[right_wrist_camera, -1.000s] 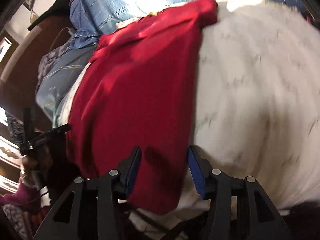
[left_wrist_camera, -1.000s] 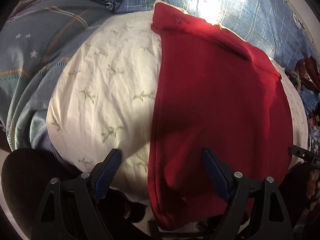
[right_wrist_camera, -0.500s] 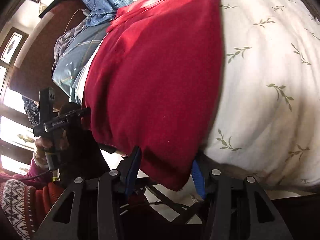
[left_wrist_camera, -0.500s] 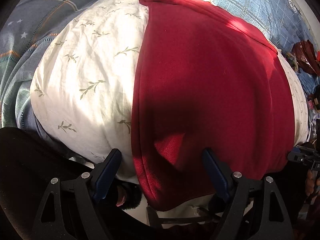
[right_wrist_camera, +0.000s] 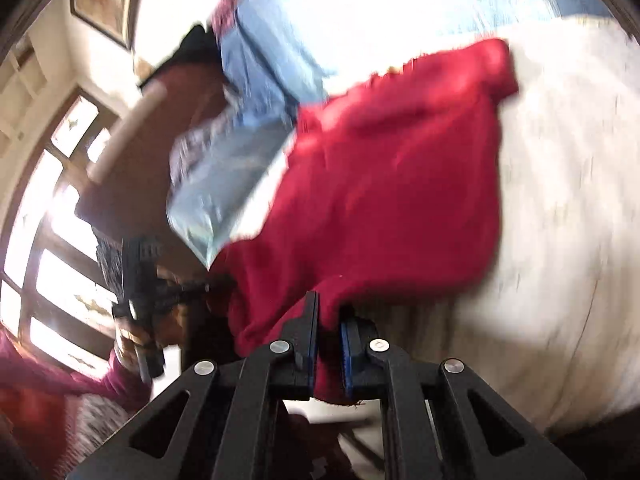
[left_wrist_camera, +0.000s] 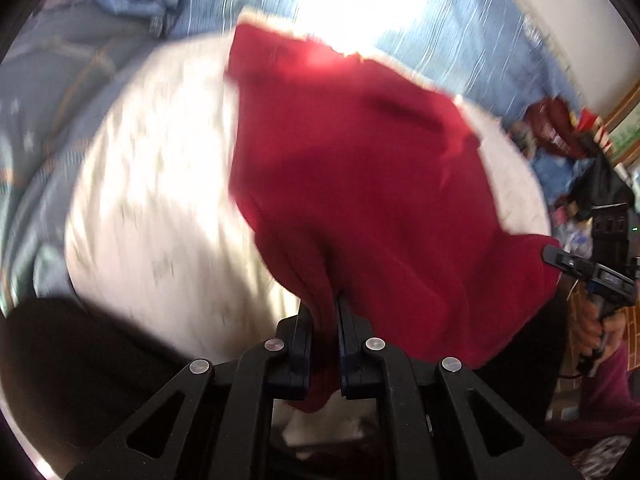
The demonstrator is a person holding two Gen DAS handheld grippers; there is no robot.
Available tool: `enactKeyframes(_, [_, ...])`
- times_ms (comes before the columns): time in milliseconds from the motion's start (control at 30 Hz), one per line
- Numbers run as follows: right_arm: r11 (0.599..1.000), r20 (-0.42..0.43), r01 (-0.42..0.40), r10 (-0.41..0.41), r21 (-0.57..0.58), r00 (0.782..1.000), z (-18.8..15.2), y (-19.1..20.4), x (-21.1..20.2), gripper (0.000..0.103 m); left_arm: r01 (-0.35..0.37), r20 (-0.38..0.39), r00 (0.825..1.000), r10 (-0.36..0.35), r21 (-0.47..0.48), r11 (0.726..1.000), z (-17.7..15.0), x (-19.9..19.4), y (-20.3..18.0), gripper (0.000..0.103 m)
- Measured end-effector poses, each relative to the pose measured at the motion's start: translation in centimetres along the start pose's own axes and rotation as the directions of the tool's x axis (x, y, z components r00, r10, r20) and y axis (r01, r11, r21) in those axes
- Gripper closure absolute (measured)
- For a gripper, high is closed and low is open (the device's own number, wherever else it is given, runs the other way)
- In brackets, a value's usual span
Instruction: Fold small clothes
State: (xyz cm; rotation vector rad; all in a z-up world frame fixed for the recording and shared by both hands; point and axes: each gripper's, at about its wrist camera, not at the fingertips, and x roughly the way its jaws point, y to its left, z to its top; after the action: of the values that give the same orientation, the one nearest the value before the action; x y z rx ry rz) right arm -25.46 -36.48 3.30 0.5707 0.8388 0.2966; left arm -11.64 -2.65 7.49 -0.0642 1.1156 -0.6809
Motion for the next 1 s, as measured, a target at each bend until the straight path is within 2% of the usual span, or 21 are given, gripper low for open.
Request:
enactKeyframes(100, [1.0, 0.084, 0.031, -0.031, 0.002, 0.996, 3.4, -0.4, -0.2, 0.095, 0.046, 0.08, 0.996, -0.045, -0.014, 0.999, 3.3, -1.3, 0.2, 0.096])
enactKeyframes(200, [0.999, 0.151, 0.042, -0.047, 0.033, 0.987, 7.0, -1.4, 0.5, 0.095, 0.036, 0.155, 0.987, -0.034, -0.013, 0.999, 7.1, -1.2, 0.4, 0.096])
enactKeyframes(367, [0.99, 0.232, 0.104, -0.124, 0.094, 0.965, 13.7, -4.1, 2.6, 0.095, 0.005, 0.24, 0.971, 0.002, -0.029, 1.0, 14.2, 1.8, 1.0, 0.096])
enactKeyframes(533, [0.977, 0.26, 0.134, -0.174, 0.165, 0.95, 19.0, -7.7, 5.1, 0.095, -0.015, 0.264, 0.964, 0.037, -0.085, 0.996, 20.1, 6.7, 2.4, 0.096])
enactKeyframes(600, [0.97, 0.256, 0.147, -0.194, 0.194, 0.947, 20.8, -9.1, 6.5, 0.095, -0.017, 0.249, 0.967, 0.043, -0.105, 0.994, 21.9, 9.3, 2.3, 0.095])
enactKeyframes(667, [0.959, 0.234, 0.188, -0.236, 0.21, 0.943, 22.0, -10.5, 8.1, 0.09, -0.044, 0.225, 0.972, 0.071, -0.12, 0.992, 23.7, 12.1, 3.2, 0.09])
enactKeyframes(733, [0.949, 0.21, 0.202, -0.254, 0.241, 0.944, 22.9, -11.7, 9.0, 0.089, -0.028, 0.199, 0.978, 0.059, -0.154, 0.988, 25.3, 14.1, 4.4, 0.088])
enactKeyframes(767, [0.948, 0.21, 0.199, -0.254, 0.25, 0.944, 23.2, -12.1, 9.0, 0.087, -0.023, 0.184, 0.982, 0.054, -0.163, 0.986, 26.2, 14.9, 4.6, 0.086])
enactKeyframes(833, [0.949, 0.273, 0.202, -0.266, 0.241, 0.925, 22.8, -11.6, 7.3, 0.062, -0.006, 0.177, 0.984, 0.034, -0.159, 0.987, 26.3, 15.1, 4.8, 0.082])
enactKeyframes(867, [0.95, 0.3, 0.207, -0.273, 0.234, 0.914, 22.5, -11.4, 6.4, 0.059, -0.002, 0.185, 0.982, 0.029, -0.145, 0.989, 26.6, 15.0, 4.9, 0.077])
enactKeyframes(900, [0.951, 0.32, 0.222, -0.284, 0.217, 0.904, 22.1, -10.8, 5.4, 0.059, -0.009, 0.193, 0.981, 0.032, -0.122, 0.992, 26.5, 14.7, 4.6, 0.069])
enactKeyframes(933, [0.953, 0.322, 0.233, -0.286, 0.193, 0.902, 21.9, -10.3, 4.9, 0.059, -0.026, 0.201, 0.979, 0.045, -0.1, 0.995, 26.4, 14.4, 4.2, 0.062])
enactKeyframes(1000, [0.956, 0.297, 0.263, -0.29, 0.127, 0.91, 21.5, -9.0, 5.0, 0.06, -0.058, 0.229, 0.971, 0.073, -0.072, 0.996, 26.4, 13.7, 3.7, 0.04])
